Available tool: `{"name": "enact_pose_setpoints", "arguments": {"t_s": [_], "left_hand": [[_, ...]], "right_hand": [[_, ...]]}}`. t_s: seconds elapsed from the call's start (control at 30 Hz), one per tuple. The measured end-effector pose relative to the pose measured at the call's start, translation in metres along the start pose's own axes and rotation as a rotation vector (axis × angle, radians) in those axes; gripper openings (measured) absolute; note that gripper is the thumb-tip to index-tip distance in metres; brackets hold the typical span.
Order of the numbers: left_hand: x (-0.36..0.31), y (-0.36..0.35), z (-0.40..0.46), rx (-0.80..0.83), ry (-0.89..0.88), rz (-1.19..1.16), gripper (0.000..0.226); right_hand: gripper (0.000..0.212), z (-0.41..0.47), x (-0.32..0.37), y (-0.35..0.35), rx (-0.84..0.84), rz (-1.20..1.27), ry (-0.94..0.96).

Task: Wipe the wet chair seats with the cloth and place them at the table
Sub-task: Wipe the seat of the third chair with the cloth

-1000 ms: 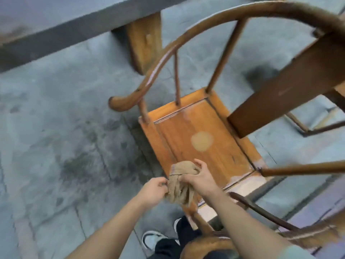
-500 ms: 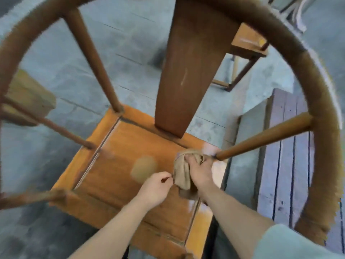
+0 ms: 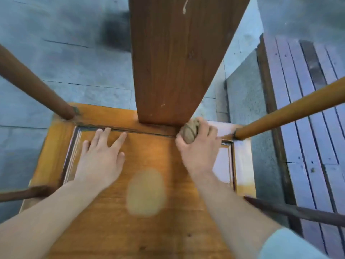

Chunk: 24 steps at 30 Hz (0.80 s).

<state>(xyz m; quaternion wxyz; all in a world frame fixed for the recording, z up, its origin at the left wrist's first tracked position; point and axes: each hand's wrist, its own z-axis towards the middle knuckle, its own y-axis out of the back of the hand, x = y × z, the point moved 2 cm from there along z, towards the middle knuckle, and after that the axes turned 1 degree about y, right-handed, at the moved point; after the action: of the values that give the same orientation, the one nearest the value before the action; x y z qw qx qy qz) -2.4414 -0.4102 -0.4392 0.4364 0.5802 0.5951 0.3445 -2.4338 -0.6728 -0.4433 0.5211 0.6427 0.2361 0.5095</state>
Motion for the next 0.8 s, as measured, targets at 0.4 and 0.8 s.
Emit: {"name": "enact_pose_setpoints", "arguments": {"t_s": [0.4,0.8], "left_hand": [[0.017,0.014,0.0,0.176,-0.046,-0.205,0.06],[0.049,0.021,-0.027,-0.176,0.303,-0.644,0.079]], "right_hand": [[0.075,-0.023,-0.013,0.017,-0.07,0.051,-0.29],[0.077,-0.02,0.188,-0.072,0.459,0.018,0.959]]}}
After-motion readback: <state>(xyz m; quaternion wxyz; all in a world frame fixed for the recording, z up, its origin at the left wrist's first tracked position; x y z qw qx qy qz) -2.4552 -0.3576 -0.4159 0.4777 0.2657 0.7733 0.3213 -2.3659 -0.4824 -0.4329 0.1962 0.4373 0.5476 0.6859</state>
